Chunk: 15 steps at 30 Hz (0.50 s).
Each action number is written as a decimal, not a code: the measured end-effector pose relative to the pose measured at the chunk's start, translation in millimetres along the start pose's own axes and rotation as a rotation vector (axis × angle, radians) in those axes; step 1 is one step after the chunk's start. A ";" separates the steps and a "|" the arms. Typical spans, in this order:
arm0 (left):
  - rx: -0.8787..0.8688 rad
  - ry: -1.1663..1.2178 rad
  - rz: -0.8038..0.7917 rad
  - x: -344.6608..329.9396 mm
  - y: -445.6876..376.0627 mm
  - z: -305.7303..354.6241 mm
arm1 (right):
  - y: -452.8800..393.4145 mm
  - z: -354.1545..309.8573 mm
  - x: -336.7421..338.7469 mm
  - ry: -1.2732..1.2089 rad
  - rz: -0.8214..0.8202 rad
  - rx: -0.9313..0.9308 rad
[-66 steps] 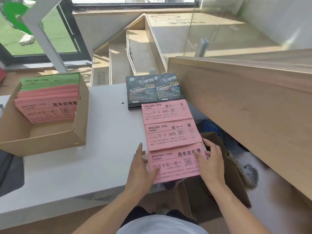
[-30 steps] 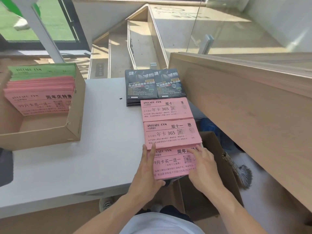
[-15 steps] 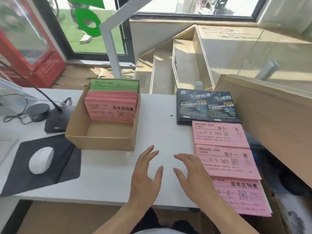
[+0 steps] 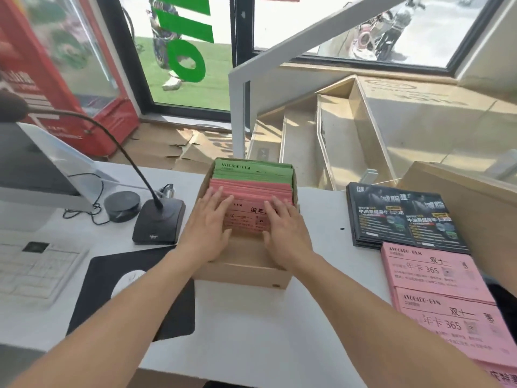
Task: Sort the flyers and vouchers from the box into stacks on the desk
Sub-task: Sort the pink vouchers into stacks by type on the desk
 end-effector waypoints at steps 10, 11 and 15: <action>-0.016 -0.013 0.074 -12.6 -4.1 -12.6 | -1.8 2.8 -8.1 0.143 0.102 -0.047; -0.019 -0.015 0.082 -12.9 -3.8 -13.0 | 0.0 2.2 -4.8 0.105 0.160 -0.039; -0.021 -0.012 0.081 -16.0 -5.3 -13.7 | 2.3 2.5 1.2 0.096 0.239 -0.012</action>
Point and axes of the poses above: each hand's wrist, its own y-axis away from the middle knuckle, its own x-axis out of the back of the hand, z = x × y, the point moved 6 cm from there along -y, towards the middle knuckle, and after that the axes turned 4 degrees about -y, right-handed, at the moved point
